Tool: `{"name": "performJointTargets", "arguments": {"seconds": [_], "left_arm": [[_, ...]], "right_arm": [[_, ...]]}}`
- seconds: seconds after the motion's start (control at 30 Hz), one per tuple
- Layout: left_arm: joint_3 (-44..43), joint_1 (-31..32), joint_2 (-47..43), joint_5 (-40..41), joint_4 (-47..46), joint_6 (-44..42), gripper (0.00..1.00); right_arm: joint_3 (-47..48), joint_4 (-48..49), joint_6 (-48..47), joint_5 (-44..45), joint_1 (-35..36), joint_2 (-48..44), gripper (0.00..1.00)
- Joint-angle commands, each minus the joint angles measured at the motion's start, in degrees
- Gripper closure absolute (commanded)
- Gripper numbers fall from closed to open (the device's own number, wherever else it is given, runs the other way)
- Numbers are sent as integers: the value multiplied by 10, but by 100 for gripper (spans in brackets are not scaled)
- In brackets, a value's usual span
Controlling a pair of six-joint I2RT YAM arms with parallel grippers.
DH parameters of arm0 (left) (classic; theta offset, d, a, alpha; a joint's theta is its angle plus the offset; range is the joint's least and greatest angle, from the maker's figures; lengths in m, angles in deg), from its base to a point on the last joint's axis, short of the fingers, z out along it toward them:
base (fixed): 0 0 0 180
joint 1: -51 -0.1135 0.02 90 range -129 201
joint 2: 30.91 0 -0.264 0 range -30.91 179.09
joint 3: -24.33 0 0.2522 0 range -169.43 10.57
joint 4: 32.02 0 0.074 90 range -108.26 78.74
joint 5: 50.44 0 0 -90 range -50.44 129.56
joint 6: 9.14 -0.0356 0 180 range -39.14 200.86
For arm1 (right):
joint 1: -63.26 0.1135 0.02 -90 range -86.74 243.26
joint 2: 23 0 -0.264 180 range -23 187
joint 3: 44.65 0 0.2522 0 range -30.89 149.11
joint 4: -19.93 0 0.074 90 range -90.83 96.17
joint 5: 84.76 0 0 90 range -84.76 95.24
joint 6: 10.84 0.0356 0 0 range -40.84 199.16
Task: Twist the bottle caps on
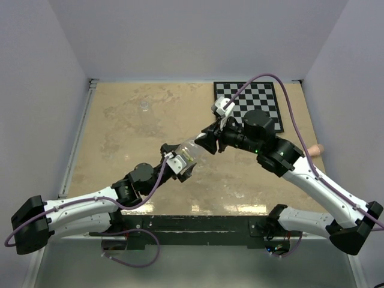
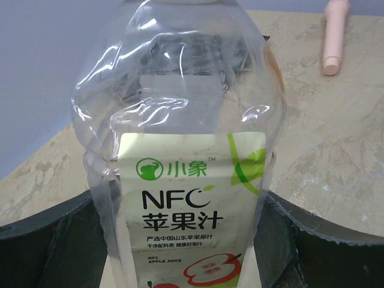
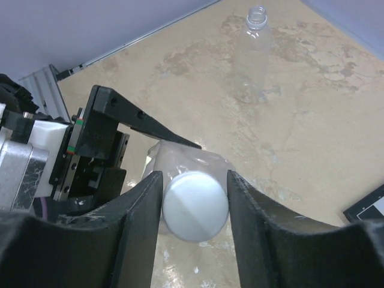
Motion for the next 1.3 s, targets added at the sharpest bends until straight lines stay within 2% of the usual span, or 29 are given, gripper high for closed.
{"name": "performJointTargets", "arguments": {"seconds": [0.0, 0.1, 0.2, 0.37, 0.53, 0.67, 0.97, 1.27], "left_arm": [[-34, -12, -26, 14, -13, 46, 100], [-36, -53, -42, -84, 36, 77, 100], [-48, -137, -54, -248, 84, 109, 100], [-78, -195, -56, -414, 154, 83, 100], [-85, -269, -49, -616, 129, 76, 100], [-97, -306, -22, -740, 117, 81, 100], [-115, -310, -6, -797, 145, 39, 100], [-117, -310, -9, -816, 152, 18, 100]], "right_arm": [[29, -33, -24, -13, 7, -29, 43], [46, -38, -68, -17, 7, -44, 37], [62, -43, -105, -28, 6, -63, 32], [55, -44, -177, -62, 6, -102, 22], [36, -42, -236, -133, 7, -122, 19], [25, -42, -272, -170, 6, -129, 18], [28, -64, -307, -227, 6, -105, 19], [35, -74, -333, -284, 6, -70, 25]]}}
